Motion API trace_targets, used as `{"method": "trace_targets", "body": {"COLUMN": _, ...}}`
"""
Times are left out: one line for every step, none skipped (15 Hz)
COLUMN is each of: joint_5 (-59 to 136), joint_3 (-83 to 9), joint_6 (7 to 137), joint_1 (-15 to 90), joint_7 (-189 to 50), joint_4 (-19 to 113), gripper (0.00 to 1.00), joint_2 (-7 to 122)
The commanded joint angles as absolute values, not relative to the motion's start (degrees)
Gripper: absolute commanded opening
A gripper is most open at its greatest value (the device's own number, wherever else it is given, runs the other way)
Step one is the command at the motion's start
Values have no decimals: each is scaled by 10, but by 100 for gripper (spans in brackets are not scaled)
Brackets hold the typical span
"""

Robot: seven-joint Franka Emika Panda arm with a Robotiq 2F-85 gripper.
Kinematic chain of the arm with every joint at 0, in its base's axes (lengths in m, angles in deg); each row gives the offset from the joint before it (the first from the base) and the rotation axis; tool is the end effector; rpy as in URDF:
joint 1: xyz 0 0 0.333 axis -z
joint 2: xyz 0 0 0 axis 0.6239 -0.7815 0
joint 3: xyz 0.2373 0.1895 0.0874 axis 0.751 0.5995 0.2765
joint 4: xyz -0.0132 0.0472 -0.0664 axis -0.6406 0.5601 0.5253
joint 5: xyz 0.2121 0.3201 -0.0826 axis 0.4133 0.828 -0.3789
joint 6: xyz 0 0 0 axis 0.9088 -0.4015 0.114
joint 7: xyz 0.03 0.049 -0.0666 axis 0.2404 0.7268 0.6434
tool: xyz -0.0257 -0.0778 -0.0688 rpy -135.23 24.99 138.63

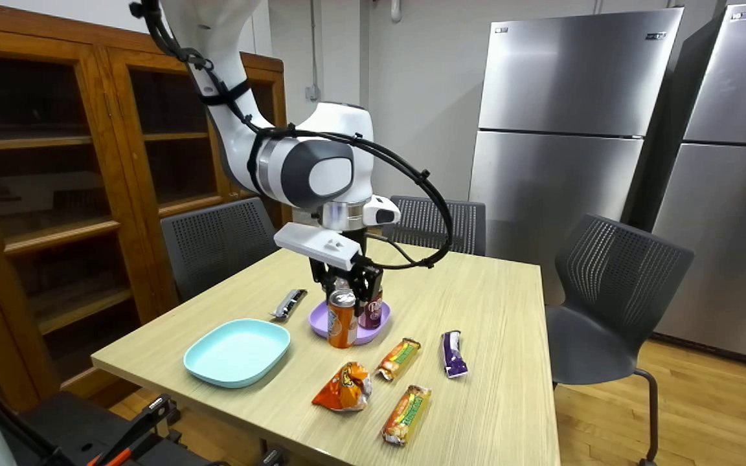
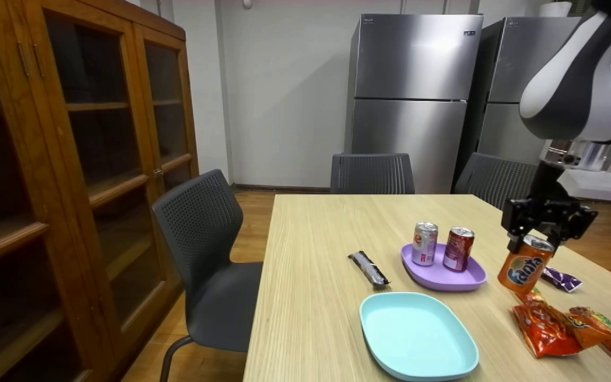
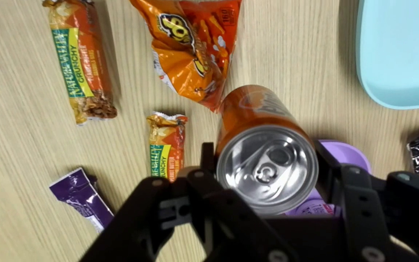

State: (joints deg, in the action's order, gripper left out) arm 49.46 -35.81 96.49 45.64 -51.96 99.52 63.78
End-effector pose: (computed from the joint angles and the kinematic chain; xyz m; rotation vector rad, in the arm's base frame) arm 0.4609 -0.0855 0.2156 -3.1084 0.1017 -0.1258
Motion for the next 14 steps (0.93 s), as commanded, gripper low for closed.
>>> {"method": "trace_targets", "body": {"joint_5": 486, "joint_3": -342, "joint_6": 972, "joint_1": 449, "joint_7": -514, "joint_4": 965, "gripper": 39, "joint_2": 615}}
{"method": "trace_targets", "body": {"joint_5": 482, "joint_3": -339, "joint_6": 974, "joint_1": 445, "joint_7": -517, "joint_4": 957, "gripper": 39, "joint_2": 606}}
{"method": "trace_targets", "body": {"joint_5": 478, "joint_3": -337, "joint_6": 976, "joint_1": 441, "joint_7": -519, "joint_4": 950, "gripper": 39, "joint_2": 599}}
{"method": "trace_targets", "body": {"joint_5": 473, "joint_3": -335, "joint_6": 978, "joint_1": 438, "joint_7": -520, "joint_4": 941, "gripper": 39, "joint_2": 590}}
{"method": "trace_targets", "body": {"joint_5": 468, "joint_3": -333, "joint_6": 979, "joint_1": 435, "joint_7": -521, "joint_4": 932, "gripper": 39, "joint_2": 581}}
{"method": "trace_targets", "body": {"joint_5": 464, "joint_3": -330, "joint_6": 980, "joint_1": 432, "joint_7": -523, "joint_4": 923, "gripper": 39, "joint_2": 571}}
{"method": "trace_targets", "body": {"joint_5": 459, "joint_3": -328, "joint_6": 980, "joint_1": 431, "joint_7": -523, "joint_4": 914, "gripper": 39, "joint_2": 563}}
{"method": "trace_targets", "body": {"joint_5": 454, "joint_3": -328, "joint_6": 983, "joint_1": 427, "joint_7": -527, "joint_4": 904, "gripper": 39, "joint_2": 552}}
{"method": "trace_targets", "body": {"joint_5": 447, "joint_3": -328, "joint_6": 983, "joint_1": 423, "joint_7": -529, "joint_4": 893, "gripper": 39, "joint_2": 542}}
{"method": "trace_targets", "body": {"joint_5": 441, "joint_3": -327, "joint_6": 983, "joint_1": 421, "joint_7": -531, "joint_4": 881, "gripper": 39, "joint_2": 531}}
{"method": "trace_targets", "body": {"joint_5": 436, "joint_3": -326, "joint_6": 985, "joint_1": 418, "joint_7": -533, "joint_4": 869, "gripper": 39, "joint_2": 520}}
{"method": "trace_targets", "body": {"joint_5": 433, "joint_3": -326, "joint_6": 981, "joint_1": 416, "joint_7": -536, "joint_4": 854, "gripper": 39, "joint_2": 509}}
{"method": "trace_targets", "body": {"joint_5": 430, "joint_3": -327, "joint_6": 981, "joint_1": 414, "joint_7": -538, "joint_4": 842, "gripper": 39, "joint_2": 499}}
{"method": "trace_targets", "body": {"joint_5": 426, "joint_3": -327, "joint_6": 975, "joint_1": 412, "joint_7": -541, "joint_4": 827, "gripper": 39, "joint_2": 488}}
